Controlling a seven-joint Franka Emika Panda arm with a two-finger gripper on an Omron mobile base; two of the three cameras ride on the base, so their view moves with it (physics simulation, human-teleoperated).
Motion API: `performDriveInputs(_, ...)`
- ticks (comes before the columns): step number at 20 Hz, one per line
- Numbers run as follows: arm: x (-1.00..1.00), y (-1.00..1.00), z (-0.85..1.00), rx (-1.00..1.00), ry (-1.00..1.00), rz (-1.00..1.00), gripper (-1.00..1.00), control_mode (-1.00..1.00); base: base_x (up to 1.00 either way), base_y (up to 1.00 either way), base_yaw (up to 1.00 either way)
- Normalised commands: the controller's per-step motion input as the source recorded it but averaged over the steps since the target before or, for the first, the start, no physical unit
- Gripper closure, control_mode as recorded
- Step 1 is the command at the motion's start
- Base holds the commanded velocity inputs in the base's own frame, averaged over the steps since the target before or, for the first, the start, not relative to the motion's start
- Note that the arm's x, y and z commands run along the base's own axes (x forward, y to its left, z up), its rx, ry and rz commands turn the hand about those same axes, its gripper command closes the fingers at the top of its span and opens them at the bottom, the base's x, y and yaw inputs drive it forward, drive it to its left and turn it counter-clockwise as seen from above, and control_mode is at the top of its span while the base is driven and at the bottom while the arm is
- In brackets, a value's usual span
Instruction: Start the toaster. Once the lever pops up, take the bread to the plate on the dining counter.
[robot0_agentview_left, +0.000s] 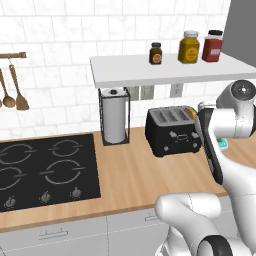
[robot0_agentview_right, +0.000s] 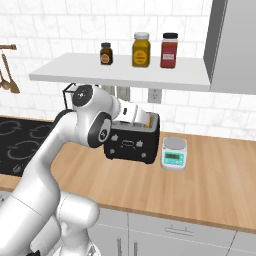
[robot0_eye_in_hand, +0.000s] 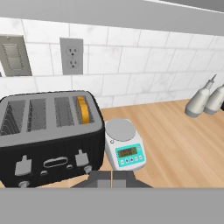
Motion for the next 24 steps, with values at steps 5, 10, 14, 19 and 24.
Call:
performDriveInputs(5,0.00,0.00,0.00,0.00,0.00,0.00,1.00,-1.00,0.00,0.00,0.00)
performDriveInputs(10,0.00,0.00,0.00,0.00,0.00,0.00,1.00,-1.00,0.00,0.00,0.00)
performDriveInputs(14,0.00,0.00,0.00,0.00,0.00,0.00,1.00,-1.00,0.00,0.00,0.00)
performDriveInputs(19,0.00,0.00,0.00,0.00,0.00,0.00,1.00,-1.00,0.00,0.00,0.00)
performDriveInputs(24,0.00,0.00,0.00,0.00,0.00,0.00,1.00,-1.00,0.00,0.00,0.00)
